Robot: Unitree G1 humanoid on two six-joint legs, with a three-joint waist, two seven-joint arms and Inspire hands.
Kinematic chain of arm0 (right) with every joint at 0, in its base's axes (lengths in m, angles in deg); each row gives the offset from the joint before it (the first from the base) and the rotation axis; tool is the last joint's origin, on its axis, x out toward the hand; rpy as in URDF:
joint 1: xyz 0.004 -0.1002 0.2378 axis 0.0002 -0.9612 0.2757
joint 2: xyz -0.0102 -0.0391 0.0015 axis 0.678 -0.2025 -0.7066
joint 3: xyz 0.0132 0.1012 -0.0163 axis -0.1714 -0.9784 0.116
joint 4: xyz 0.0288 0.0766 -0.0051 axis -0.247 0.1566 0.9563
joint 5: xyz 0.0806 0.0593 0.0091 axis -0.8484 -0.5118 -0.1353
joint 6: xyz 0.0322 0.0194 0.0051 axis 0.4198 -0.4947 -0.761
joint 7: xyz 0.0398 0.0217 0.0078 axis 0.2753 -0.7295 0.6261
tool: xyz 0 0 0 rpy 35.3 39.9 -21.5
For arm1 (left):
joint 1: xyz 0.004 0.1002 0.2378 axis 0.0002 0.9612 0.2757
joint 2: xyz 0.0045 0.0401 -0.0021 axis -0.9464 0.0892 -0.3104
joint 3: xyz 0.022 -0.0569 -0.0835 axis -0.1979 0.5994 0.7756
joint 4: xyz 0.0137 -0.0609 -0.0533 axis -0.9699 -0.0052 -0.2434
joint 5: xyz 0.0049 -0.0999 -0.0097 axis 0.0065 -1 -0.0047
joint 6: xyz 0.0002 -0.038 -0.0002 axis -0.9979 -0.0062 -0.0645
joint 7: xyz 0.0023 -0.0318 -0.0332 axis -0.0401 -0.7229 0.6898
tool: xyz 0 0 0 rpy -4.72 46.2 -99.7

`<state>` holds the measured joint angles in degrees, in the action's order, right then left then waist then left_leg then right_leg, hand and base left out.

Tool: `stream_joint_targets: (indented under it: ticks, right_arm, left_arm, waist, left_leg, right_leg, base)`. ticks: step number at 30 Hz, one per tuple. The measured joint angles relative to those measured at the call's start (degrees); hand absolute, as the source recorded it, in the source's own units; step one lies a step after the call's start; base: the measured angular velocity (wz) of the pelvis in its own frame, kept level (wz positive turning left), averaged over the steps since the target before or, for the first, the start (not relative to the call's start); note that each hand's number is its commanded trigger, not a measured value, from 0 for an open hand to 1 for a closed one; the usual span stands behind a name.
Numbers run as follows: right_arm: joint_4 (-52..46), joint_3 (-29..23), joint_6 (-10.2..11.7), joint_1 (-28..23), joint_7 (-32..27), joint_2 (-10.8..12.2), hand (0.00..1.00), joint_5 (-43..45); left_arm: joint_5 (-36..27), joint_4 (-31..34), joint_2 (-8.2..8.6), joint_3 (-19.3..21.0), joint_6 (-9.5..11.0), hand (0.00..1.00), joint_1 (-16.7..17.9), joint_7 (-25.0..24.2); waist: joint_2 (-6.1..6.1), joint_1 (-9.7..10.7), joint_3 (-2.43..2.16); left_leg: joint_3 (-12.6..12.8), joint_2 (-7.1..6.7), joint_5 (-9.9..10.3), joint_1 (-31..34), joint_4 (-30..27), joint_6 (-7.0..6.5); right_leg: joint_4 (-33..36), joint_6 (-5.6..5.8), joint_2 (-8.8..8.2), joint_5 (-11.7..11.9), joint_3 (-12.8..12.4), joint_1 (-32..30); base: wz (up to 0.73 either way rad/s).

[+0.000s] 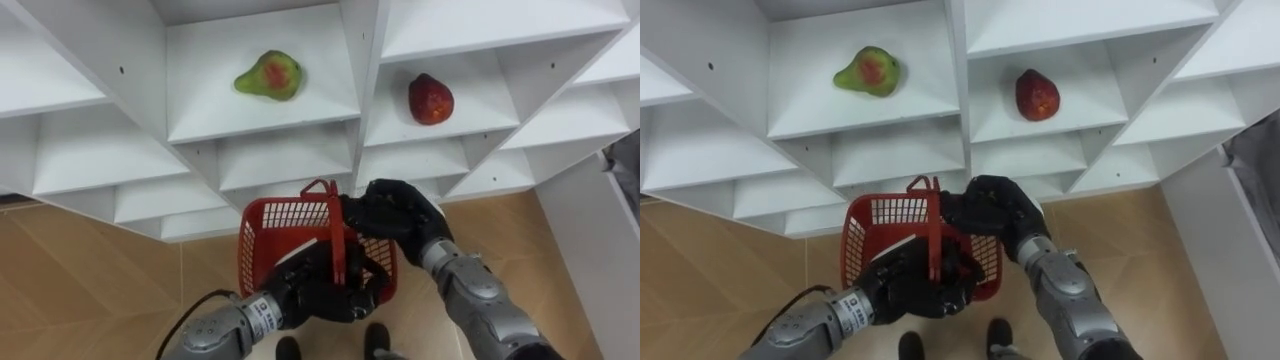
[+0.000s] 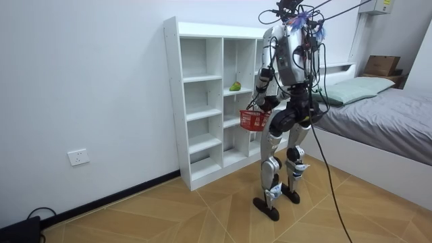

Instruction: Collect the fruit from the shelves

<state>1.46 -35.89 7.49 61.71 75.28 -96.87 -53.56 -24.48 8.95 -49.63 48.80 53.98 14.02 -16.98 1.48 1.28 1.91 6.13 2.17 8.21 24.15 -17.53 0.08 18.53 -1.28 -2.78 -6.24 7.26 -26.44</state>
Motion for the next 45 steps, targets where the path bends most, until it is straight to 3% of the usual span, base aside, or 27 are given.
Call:
stream_joint_targets:
  ticks: [7, 17, 28, 37, 43, 45]
  right_arm:
    - [0.1, 0.3, 0.4, 0.0, 0.5, -0.1, 0.0, -0.1]
    - [1.7, 0.3, 2.6, 0.1, 2.0, -0.1, 0.0, -0.6]
    - [1.8, 0.3, 4.1, 0.0, 2.1, 0.0, 0.0, -2.3]
    - [2.0, 0.3, 4.8, 0.2, 2.2, 0.5, 0.0, -1.1]
    - [2.5, 0.0, 4.5, 0.1, 4.0, -0.7, 0.0, 6.0]
    - [2.4, 0.0, 4.1, -0.1, 4.4, -1.5, 0.0, 9.9]
  left_arm:
    - [2.0, 0.1, -0.27, 0.4, 0.0, 1.0, -0.4, 0.0]
    - [1.9, 0.3, -0.2, 0.8, 0.0, 1.0, -0.8, 0.2]
    - [2.1, 0.5, 1.32, 2.0, 0.0, 1.0, -0.8, 1.4]
    - [8.3, 0.5, 1.43, 3.5, 0.0, 1.0, -2.1, 3.1]
    - [15.0, 0.5, 1.11, 3.9, -0.7, 1.0, -1.9, 3.4]
    - [17.8, 0.5, 1.13, 3.8, -1.7, 1.0, -1.8, 3.2]
  waist:
    - [0.07, -0.2, 0.01]
    - [0.52, -0.2, 0.05]
    - [0.58, -0.3, 0.02]
    - [0.61, -0.3, 0.01]
    - [0.59, -0.2, 0.01]
    - [0.54, -0.2, -0.01]
  left_leg:
    - [0.0, 0.02, 0.0, 0.2, 0.0, 0.0]
    - [0.0, 0.07, 0.0, 0.0, 0.0, 0.0]
    - [0.0, 0.16, 0.0, 0.1, 0.1, 0.0]
    - [0.0, 0.18, 0.0, 0.3, 0.0, 0.0]
    - [0.0, 0.12, 0.0, 0.3, 0.0, 0.0]
    - [0.0, 0.12, 0.0, 0.3, 0.0, -0.01]
  right_leg:
    - [-0.1, 0.01, 0.01, 0.0, 0.1, -0.1]
    - [0.0, 0.01, 0.05, 0.1, 0.0, 0.1]
    - [-1.1, 0.04, 0.3, 0.5, -0.1, 0.4]
    - [-0.9, 0.04, 0.28, 0.5, 0.0, 0.2]
    - [-0.9, 0.09, 0.38, 0.6, -0.7, 0.0]
    - [-1.0, 0.12, 0.47, 0.7, -0.9, 0.0]
  base:
    - [0.01]
    - [0.0]
    - [0.0]
    - [0.0]
    - [0.0]
    - [0.0]
